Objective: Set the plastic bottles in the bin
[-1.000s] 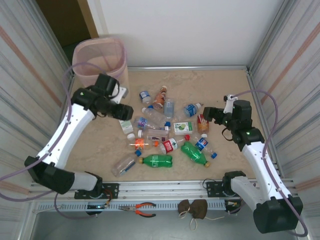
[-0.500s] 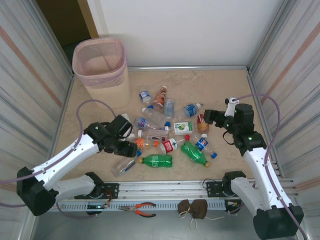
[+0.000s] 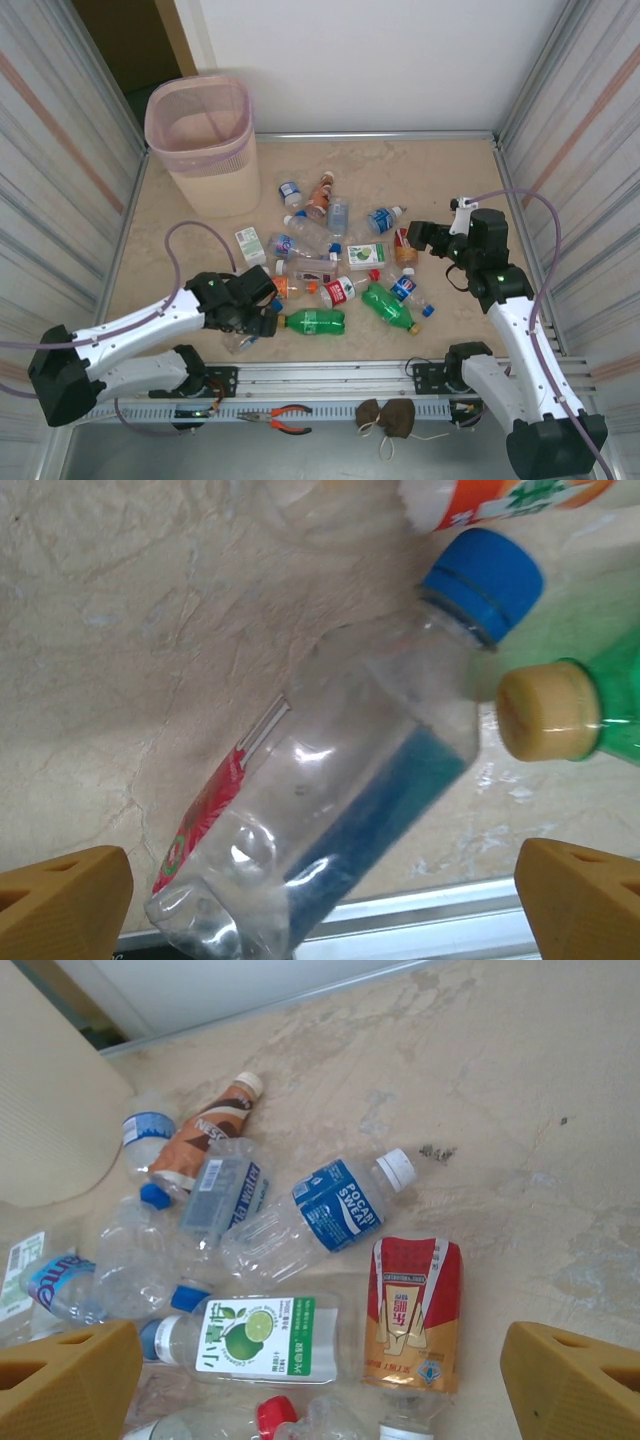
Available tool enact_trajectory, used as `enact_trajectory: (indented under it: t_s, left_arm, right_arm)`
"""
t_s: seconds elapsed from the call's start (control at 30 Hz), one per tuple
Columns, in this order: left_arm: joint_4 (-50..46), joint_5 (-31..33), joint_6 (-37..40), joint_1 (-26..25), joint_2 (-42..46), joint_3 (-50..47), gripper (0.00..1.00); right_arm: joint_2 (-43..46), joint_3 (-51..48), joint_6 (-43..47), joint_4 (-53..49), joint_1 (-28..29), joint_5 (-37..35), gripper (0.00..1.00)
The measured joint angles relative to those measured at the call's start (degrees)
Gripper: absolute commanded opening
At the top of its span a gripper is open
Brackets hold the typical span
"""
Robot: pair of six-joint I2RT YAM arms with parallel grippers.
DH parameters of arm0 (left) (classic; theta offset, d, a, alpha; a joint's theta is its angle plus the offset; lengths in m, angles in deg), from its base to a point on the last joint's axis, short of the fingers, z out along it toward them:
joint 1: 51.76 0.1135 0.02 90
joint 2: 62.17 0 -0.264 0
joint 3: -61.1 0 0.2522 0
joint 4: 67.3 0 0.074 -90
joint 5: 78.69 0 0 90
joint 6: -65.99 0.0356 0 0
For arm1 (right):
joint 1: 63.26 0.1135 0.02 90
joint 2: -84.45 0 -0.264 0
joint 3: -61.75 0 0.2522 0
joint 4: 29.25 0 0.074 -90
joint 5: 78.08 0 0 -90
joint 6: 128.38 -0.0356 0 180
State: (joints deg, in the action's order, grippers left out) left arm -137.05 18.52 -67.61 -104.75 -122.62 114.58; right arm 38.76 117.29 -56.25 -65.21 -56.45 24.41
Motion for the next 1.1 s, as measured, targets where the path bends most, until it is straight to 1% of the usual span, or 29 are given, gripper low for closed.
enact_trajectory:
  t_s: [0.17,0.27,0.7,0.93,1.1]
  left_arm:
    - [4.0,-0.6,0.0,0.0,-0.7,-3.2,0.99]
    - [6.6,-1.6,0.1,0.0,-2.3,-4.4,0.96]
    - [11.8,-4.5,1.5,0.0,-6.3,-5.4,0.66]
    - [12.3,-5.2,1.8,0.0,-6.5,-5.3,0.56]
    - [11.3,-5.7,1.8,0.0,-6.5,-4.8,0.52]
  right_arm:
    - [0.0,0.0,-0.2,-0.2,0.1,0.0,0.91]
    - [0.0,0.0,-0.3,-0.2,0.1,0.0,0.91]
    - [0.0,0.0,-1.2,-0.2,0.6,-0.1,0.91]
    - [0.0,-0.4,-1.2,-0.2,0.7,-0.3,0.90]
    - [0.0,-0.5,-1.2,-0.2,0.7,-0.3,0.90]
